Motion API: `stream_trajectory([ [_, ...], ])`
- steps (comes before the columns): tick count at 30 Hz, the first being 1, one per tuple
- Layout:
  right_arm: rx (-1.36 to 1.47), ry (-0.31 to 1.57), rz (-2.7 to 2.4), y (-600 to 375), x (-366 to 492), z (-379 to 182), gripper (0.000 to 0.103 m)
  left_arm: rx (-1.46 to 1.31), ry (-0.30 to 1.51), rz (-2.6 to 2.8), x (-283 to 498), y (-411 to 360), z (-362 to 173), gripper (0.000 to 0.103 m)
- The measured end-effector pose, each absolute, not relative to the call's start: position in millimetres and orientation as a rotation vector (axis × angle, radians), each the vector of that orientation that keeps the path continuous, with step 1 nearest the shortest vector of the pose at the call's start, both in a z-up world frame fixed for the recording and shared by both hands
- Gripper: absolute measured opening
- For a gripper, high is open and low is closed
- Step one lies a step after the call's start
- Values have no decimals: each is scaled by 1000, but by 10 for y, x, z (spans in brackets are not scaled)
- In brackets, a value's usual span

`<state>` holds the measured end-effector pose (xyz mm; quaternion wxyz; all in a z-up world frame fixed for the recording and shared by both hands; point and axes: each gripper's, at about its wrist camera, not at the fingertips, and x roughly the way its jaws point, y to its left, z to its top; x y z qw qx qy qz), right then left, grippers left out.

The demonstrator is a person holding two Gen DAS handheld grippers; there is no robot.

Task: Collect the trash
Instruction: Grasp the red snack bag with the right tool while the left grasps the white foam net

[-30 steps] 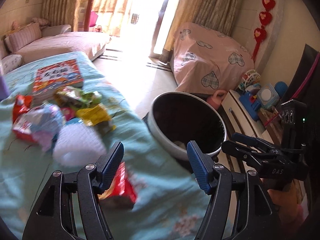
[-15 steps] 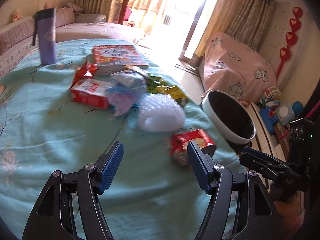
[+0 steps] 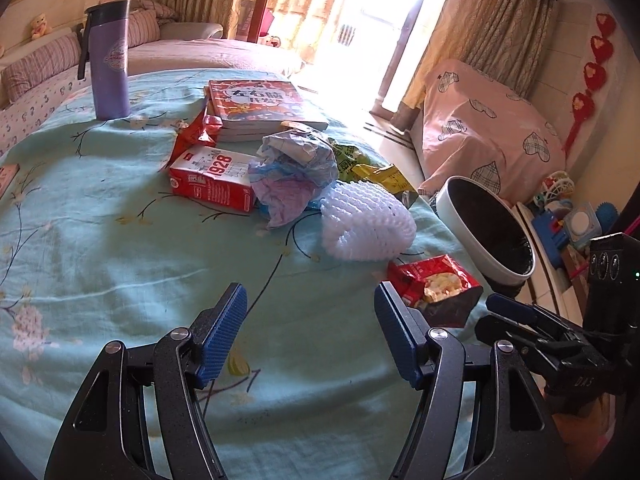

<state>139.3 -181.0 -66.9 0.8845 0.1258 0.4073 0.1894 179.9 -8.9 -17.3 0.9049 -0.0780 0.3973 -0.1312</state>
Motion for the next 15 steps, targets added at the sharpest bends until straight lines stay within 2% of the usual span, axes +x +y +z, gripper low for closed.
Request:
stream_trajectory([
  [6, 258, 866, 374, -1792, 1528, -745, 75, -145, 857, -289, 2091, -256, -307, 67],
  [9, 260, 876, 364, -1810, 1573, -781, 51, -143, 871, -292, 2241, -360, -366, 67],
  [11, 258, 880, 358, -1822, 1578, -803, 28, -124, 869, -288, 2340, -435, -396, 63],
  [12, 253, 882, 358, -1829, 1576, -809, 22, -118, 871, -286, 2386, -463, -412, 55],
  [13, 247, 882, 356, -1835, 1565, -810, 14, -116, 878, -290, 2432, -488, -431, 42],
  [14, 243, 881, 355, -1844, 1563, -813, 11, -119, 885, -301, 2463, -509, -446, 34],
  [15, 239, 878, 354, -1857, 1543, -810, 11, -119, 890, -309, 2474, -535, -449, 20],
])
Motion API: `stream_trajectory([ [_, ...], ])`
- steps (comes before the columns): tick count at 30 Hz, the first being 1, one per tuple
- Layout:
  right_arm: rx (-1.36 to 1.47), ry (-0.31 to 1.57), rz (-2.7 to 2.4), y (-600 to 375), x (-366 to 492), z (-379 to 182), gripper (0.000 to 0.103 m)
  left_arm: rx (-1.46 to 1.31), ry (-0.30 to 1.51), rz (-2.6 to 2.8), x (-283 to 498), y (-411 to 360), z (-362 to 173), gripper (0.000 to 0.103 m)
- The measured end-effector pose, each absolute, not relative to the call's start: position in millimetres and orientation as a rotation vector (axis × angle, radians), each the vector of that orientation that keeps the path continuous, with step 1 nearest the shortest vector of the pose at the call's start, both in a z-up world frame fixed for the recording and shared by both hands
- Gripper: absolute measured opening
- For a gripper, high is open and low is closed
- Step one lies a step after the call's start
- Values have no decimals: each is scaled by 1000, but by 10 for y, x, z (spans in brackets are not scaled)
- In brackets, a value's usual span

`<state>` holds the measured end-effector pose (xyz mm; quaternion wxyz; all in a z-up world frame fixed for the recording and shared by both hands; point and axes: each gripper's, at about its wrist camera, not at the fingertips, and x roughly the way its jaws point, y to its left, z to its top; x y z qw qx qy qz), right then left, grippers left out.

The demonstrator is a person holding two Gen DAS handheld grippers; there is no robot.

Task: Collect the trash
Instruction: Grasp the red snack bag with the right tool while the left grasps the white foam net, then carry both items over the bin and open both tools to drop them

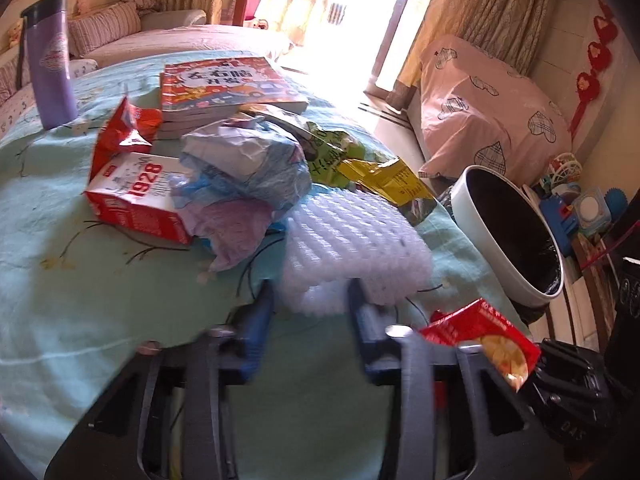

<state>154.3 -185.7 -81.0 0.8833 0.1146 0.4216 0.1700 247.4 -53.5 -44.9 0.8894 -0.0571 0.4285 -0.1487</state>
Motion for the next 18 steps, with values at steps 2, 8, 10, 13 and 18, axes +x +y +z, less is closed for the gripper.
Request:
stream_trajectory([
  [2, 238, 874, 351, -1889, 1515, -806, 9, -105, 883, -315, 2451, -565, -443, 10],
  [8, 257, 852, 335, -2033, 1426, -743, 7, -79, 851, -337, 2203, -587, -351, 9],
  [10, 260, 844, 328, -2084, 1390, -708, 7, -80, 842, -339, 2102, -565, -306, 9],
  [13, 265, 831, 312, -2165, 1342, -663, 7, -91, 833, -343, 1964, -542, -246, 9],
  [18, 275, 812, 285, -2271, 1295, -598, 7, -94, 831, -358, 1813, -594, -186, 9],
])
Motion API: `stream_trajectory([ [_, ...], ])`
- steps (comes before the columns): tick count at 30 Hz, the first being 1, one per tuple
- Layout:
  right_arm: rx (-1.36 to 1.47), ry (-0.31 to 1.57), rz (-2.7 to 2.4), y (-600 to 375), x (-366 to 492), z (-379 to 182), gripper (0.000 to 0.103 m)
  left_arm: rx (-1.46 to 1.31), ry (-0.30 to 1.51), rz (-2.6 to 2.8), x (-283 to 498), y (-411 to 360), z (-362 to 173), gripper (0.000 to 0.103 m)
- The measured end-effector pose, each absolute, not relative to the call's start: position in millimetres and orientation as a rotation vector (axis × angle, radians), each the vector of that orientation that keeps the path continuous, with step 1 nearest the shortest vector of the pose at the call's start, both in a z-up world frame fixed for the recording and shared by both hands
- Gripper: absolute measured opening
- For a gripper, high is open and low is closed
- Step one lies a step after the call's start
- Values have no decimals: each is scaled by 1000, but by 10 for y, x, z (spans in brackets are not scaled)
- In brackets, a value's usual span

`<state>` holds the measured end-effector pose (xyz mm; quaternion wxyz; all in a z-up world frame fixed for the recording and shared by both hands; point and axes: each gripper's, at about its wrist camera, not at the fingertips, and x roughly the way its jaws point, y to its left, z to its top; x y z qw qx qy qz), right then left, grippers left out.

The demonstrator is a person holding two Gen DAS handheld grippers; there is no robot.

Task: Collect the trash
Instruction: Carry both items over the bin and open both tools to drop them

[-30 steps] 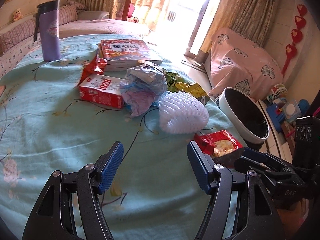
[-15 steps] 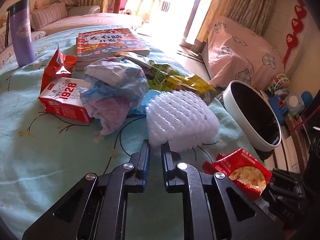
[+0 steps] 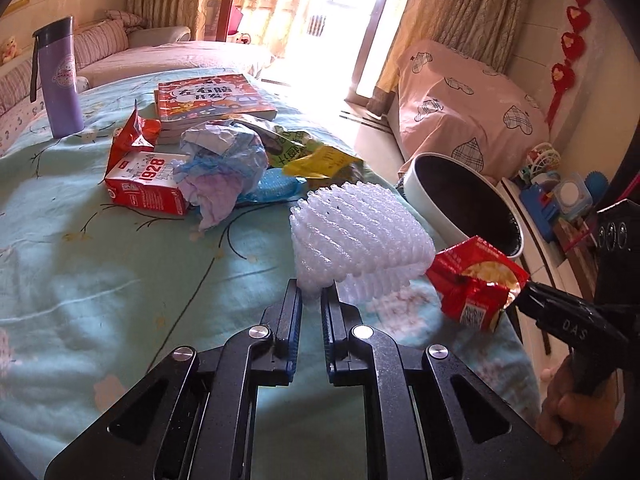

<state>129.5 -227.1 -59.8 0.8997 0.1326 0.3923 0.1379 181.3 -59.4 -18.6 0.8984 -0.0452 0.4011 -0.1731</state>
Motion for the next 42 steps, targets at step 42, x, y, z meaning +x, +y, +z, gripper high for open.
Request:
stream_trajectory([
  [42, 229, 820, 69, -3597, 1836, -449, 11, 139, 890, -559, 2473, -2282, 64, 9],
])
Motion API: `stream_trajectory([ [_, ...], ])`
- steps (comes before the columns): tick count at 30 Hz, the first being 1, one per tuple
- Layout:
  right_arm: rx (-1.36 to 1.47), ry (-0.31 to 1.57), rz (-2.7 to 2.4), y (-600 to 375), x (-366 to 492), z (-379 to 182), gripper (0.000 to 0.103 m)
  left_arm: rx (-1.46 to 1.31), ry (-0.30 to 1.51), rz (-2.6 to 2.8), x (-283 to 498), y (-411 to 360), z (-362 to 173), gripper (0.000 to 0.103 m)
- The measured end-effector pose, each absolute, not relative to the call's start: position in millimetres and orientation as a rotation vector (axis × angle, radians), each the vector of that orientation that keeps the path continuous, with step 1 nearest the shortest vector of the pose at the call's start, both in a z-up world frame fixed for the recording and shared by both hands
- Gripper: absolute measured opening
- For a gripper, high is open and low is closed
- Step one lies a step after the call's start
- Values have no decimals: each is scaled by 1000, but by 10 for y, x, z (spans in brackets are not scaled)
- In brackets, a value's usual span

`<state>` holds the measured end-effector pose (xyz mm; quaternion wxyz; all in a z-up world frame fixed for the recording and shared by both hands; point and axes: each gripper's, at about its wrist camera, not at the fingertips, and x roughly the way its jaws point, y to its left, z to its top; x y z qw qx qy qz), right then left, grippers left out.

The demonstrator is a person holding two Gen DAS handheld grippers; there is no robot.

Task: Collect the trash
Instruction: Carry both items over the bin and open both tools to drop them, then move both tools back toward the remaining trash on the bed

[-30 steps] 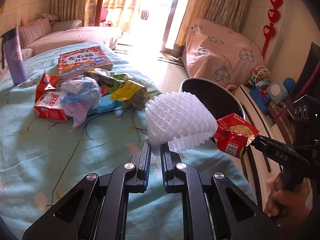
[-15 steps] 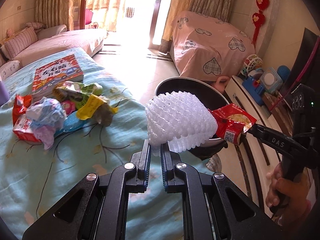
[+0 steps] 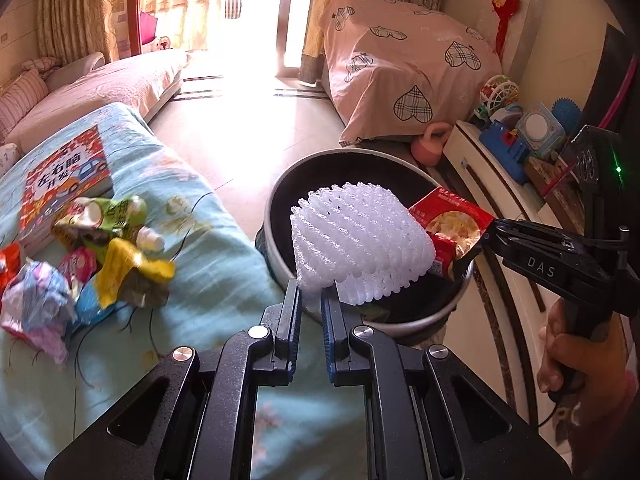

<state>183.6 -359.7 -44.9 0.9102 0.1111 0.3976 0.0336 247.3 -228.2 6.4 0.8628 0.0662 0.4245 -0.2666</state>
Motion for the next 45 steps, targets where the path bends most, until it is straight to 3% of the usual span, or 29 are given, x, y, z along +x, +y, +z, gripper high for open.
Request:
stream_trajectory([
  [6, 182, 860, 73, -3624, 2000, -483, 14, 172, 928, -567, 2600, -2459, -1, 16],
  [8, 179, 875, 80, -3635, 2022, -503, 35, 174, 930, -569, 2594, -2466, -1, 26],
  [9, 178, 876, 81, -3639, 2019, -507, 41, 171, 928, -569, 2584, -2459, 5, 35],
  [10, 176, 875, 82, -3643, 2010, -509, 48, 169, 919, -569, 2566, -2446, 14, 38],
  [17, 212, 853, 77, -3692, 1902, -463, 49, 151, 905, -548, 2416, -2269, 24, 39],
  [20, 240, 835, 81, -3665, 1823, -420, 50, 118, 898, -522, 2319, -2111, 12, 47],
  [23, 270, 809, 101, -3574, 1717, -385, 65, 71, 899, -490, 2202, -1886, -24, 49],
  [29, 318, 768, 157, -3264, 1533, -362, 82, -30, 911, -415, 2025, -1367, -110, 49],
  [42, 334, 802, 301, -2419, 1406, -550, 88, -159, 900, -255, 1772, -378, -243, 50],
  [45, 322, 812, 321, -2278, 1420, -570, 88, -183, 903, -232, 1764, -227, -274, 54],
])
